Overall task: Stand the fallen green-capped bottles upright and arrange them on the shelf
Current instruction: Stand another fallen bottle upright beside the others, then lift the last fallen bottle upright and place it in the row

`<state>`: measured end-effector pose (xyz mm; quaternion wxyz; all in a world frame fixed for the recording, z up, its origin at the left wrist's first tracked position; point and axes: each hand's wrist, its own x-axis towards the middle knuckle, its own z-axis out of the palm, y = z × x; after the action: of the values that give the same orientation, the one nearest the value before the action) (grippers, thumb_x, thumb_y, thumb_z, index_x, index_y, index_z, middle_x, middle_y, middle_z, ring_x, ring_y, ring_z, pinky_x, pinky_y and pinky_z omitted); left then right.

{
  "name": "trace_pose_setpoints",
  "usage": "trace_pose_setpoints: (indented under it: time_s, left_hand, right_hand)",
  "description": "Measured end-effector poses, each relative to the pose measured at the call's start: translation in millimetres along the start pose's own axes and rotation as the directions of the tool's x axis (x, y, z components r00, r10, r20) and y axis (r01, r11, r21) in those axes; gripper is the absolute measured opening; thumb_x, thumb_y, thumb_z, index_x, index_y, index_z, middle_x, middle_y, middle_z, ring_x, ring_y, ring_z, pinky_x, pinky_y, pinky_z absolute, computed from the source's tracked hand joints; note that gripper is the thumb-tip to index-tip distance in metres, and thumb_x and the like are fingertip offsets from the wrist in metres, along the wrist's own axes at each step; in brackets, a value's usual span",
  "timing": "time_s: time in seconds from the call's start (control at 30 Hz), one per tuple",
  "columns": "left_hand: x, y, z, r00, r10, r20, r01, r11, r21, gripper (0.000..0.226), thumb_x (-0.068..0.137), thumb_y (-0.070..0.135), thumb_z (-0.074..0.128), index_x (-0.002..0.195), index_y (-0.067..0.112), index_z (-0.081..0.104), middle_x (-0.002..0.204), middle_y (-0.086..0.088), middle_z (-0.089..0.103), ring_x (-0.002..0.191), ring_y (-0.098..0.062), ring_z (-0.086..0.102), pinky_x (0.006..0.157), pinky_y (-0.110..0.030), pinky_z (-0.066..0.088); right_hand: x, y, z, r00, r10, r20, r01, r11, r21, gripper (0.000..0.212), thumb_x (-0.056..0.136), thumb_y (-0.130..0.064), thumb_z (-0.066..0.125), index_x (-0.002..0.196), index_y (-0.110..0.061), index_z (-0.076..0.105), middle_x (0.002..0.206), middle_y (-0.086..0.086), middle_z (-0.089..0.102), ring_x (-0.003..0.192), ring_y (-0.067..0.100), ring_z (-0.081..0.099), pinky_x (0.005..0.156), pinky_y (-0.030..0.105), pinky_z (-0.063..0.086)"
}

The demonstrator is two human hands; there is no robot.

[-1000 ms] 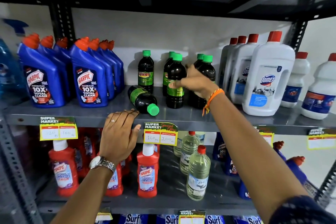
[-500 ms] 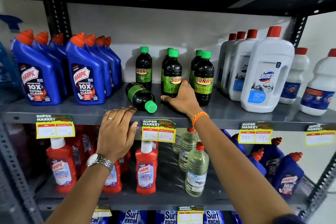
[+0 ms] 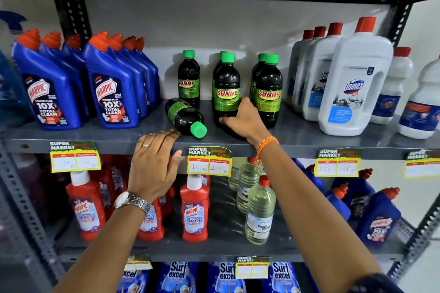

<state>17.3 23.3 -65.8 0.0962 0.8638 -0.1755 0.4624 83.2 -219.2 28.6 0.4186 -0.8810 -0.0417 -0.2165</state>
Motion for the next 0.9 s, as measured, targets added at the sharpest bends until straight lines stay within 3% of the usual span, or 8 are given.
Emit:
trace_pose_setpoints:
  time_s: [0.1,0.27,0.33,0.43,0.57,0.63,0.8,0.9]
  left_hand:
    - [-0.5,1.0,-0.9,1.000,-0.003,0.002,0.003,1.000,-0.001,0.041,0.099,0.033,0.044,0.125,0.007,0.062,0.123,-0.011,0.067,0.115,-0.029,0.057,0.107,-0.047,0.037]
    - [2.3,3.7,-7.8,0.998,-0.015,0.066,0.015,1.000,-0.002,0.045,0.100,0.035,0.041,0.127,0.006,0.063,0.126,-0.011,0.067,0.118,-0.030,0.058,0.110,-0.045,0.035]
    - [2.6,2.5,-14.1,0.993,-0.014,0.116,0.015,1.000,-0.011,0.048,0.101,0.038,0.039,0.132,0.009,0.061,0.133,-0.008,0.064,0.125,-0.029,0.056,0.115,-0.041,0.030]
    - [0.2,-4.9,-25.1,0.989,-0.088,0.119,0.089,0.996,-0.003,0.049,0.102,0.040,0.039,0.137,0.011,0.059,0.140,-0.006,0.061,0.133,-0.026,0.052,0.118,-0.038,0.027]
    - [-3.5,-19.3,-35.9,0.979,-0.155,0.133,0.152,0.988,0.036,0.049,0.102,0.039,0.038,0.137,0.011,0.058,0.139,-0.006,0.061,0.132,-0.029,0.053,0.118,-0.042,0.031]
    - [-7.4,-23.6,-36.6,0.980,-0.144,0.139,0.141,0.990,0.033,0.049,0.101,0.038,0.040,0.139,0.011,0.057,0.140,-0.006,0.060,0.131,-0.028,0.052,0.117,-0.042,0.031]
    - [-12.1,-29.6,-29.9,0.981,-0.133,0.140,0.135,0.991,-0.001,0.051,0.101,0.039,0.042,0.143,0.012,0.054,0.144,-0.005,0.058,0.134,-0.026,0.051,0.120,-0.045,0.031]
    - [-15.2,-37.1,-26.7,0.982,-0.087,0.170,0.086,0.996,0.016,0.054,0.102,0.041,0.041,0.146,0.013,0.051,0.145,-0.005,0.056,0.135,-0.025,0.050,0.120,-0.046,0.031]
  right_hand:
    - [-1.7,-0.3,-0.9,1.000,-0.003,-0.005,0.003,1.000,0.010,0.068,0.075,-0.026,0.086,0.123,-0.003,0.043,0.124,0.015,0.061,0.115,0.030,0.061,0.084,0.028,0.043]
    - [-8.5,-6.1,-6.2,1.000,0.026,0.013,-0.026,1.000,-0.017,0.076,0.073,-0.032,0.087,0.125,-0.002,0.041,0.127,0.017,0.061,0.119,0.033,0.060,0.087,0.029,0.046]
    - [-18.6,-11.7,-10.5,0.998,0.012,-0.065,-0.016,0.998,-0.053,0.080,0.071,-0.038,0.087,0.126,-0.002,0.042,0.125,0.018,0.062,0.118,0.034,0.060,0.094,0.034,0.049]
    - [-40.7,-23.3,-9.9,0.968,-0.079,-0.238,0.074,0.997,-0.030,0.069,0.074,-0.050,0.081,0.119,-0.009,0.049,0.104,0.013,0.069,0.102,0.031,0.065,0.089,0.042,0.052]
    - [-66.8,-49.9,6.6,0.986,-0.153,-0.072,0.145,0.984,-0.103,0.060,0.075,-0.073,0.064,0.090,-0.015,0.064,0.073,0.006,0.071,0.077,0.028,0.069,0.070,0.041,0.058]
    - [-72.2,-60.6,16.9,0.982,-0.179,-0.058,0.167,0.971,-0.174,0.056,0.071,-0.071,0.069,0.082,-0.016,0.062,0.072,0.004,0.070,0.074,0.029,0.067,0.066,0.040,0.059]
    - [-71.8,-68.8,28.2,0.982,-0.169,-0.088,0.148,0.966,-0.212,0.038,0.071,-0.049,0.081,0.084,-0.017,0.066,0.075,0.001,0.069,0.076,0.027,0.069,0.065,0.033,0.056]
    - [-64.9,-73.0,17.2,0.979,-0.137,-0.151,0.113,0.981,-0.159,0.025,0.071,-0.035,0.085,0.088,-0.022,0.074,0.078,-0.002,0.070,0.083,0.024,0.071,0.075,0.031,0.057]
